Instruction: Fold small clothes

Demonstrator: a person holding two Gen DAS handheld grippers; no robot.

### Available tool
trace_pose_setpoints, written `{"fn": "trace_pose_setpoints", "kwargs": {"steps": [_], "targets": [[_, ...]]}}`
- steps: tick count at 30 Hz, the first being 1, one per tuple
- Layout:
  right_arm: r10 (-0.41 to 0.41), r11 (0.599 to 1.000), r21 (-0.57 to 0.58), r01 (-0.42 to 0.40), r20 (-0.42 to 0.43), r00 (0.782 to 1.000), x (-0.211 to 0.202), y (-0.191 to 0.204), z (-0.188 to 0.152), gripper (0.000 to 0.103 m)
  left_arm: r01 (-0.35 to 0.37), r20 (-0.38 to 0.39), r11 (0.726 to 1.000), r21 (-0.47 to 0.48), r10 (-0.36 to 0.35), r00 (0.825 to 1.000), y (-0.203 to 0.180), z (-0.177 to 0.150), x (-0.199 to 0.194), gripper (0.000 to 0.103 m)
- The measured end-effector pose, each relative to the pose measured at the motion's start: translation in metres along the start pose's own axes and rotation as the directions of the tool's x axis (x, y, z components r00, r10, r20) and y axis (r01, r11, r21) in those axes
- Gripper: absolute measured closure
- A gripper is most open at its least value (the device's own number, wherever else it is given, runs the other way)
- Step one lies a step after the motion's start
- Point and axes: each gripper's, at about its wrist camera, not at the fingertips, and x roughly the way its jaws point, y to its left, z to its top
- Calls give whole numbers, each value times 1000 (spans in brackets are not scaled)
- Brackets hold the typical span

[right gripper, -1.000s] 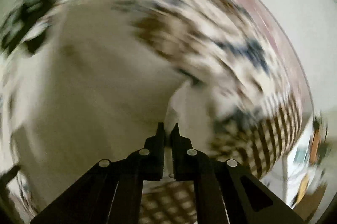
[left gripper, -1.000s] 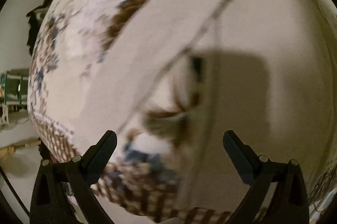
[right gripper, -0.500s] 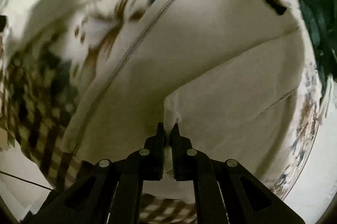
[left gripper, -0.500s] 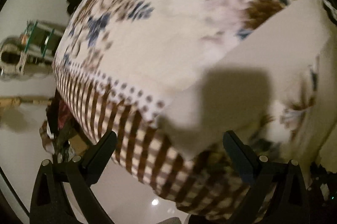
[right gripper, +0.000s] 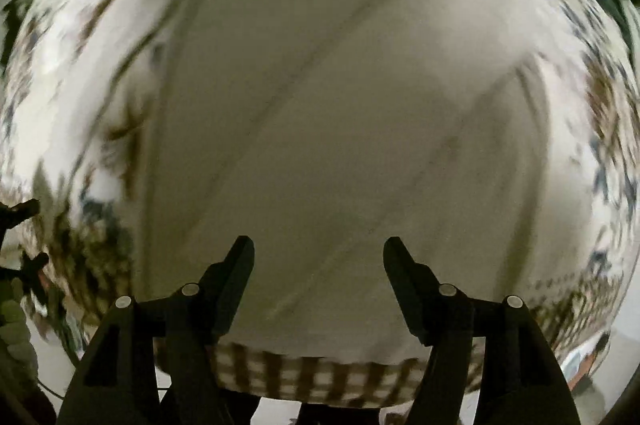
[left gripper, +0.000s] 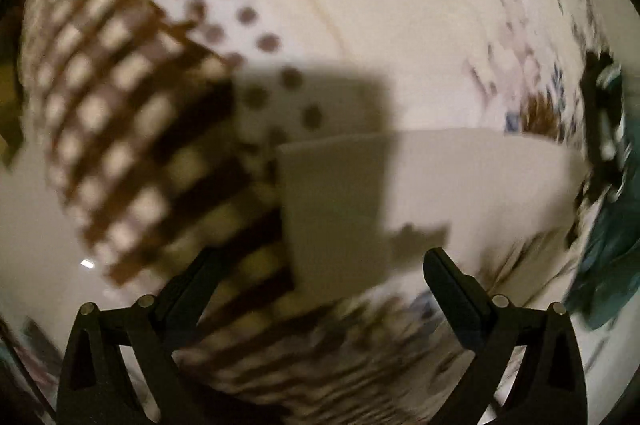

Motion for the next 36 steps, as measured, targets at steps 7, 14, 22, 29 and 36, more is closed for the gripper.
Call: {"fn": "trace_pose_setpoints", "kwargs": {"steps": [7, 14, 22, 29, 36], "targets": [[-14, 994, 112, 15, -10, 1000, 2, -76, 11, 34, -193, 218, 973, 127, 163, 962, -31, -9, -23, 100], [12, 985, 172, -13, 9, 1000, 17, -88, -32, 34, -270, 424, 847, 457, 59, 904, -98, -73, -85, 101], [-3, 950, 311, 7, -15, 1000, 21, -168, -89, 34, -47, 136, 394, 918, -200, 970, -235, -227, -59, 101], [-41, 904, 424, 62, -60, 997, 17, -269, -155, 34, 86, -77, 89, 992, -93, 993, -260, -354, 16, 101], [-10, 875, 483, 30, -46, 999, -5, -363, -203, 34, 138, -155, 143, 980, 117, 981, -251, -360, 71, 98]]}}
